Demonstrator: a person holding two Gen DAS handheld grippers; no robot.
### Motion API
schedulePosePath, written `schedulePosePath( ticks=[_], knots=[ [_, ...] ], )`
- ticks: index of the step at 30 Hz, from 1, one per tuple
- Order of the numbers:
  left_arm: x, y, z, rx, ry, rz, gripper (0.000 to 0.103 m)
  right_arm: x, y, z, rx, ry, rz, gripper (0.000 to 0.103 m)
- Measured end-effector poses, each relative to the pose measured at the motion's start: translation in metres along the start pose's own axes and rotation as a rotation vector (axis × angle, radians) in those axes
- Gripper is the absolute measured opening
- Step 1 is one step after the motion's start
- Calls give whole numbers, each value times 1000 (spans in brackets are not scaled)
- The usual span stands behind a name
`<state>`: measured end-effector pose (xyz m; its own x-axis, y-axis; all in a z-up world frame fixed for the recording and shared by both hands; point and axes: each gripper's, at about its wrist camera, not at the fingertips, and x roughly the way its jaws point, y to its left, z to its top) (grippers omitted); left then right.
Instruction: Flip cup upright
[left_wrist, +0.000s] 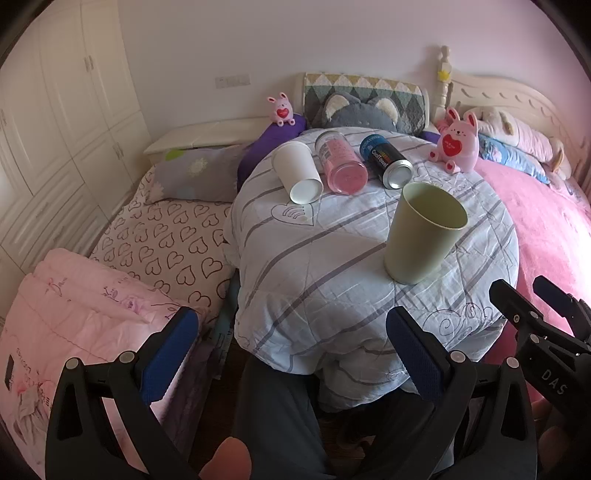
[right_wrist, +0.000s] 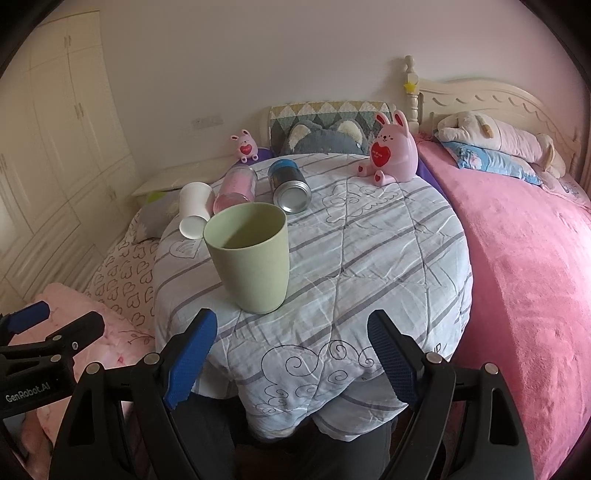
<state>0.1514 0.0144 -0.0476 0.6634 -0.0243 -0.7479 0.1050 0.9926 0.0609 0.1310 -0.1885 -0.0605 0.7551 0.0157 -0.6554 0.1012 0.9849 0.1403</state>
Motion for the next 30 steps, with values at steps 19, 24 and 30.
schedulePosePath(
  ticks=[19, 24, 30],
  knots=[
    [0, -3, 7, 12, -12, 9, 103, 3, 0, 0, 2, 4, 3, 85],
    [3, -4, 10, 23, -12, 11, 103, 4, 0, 0, 2, 6, 4, 85],
    [1, -8, 11, 51, -30, -9, 103, 9, 1, 1, -3, 10, 6, 85]
  ],
)
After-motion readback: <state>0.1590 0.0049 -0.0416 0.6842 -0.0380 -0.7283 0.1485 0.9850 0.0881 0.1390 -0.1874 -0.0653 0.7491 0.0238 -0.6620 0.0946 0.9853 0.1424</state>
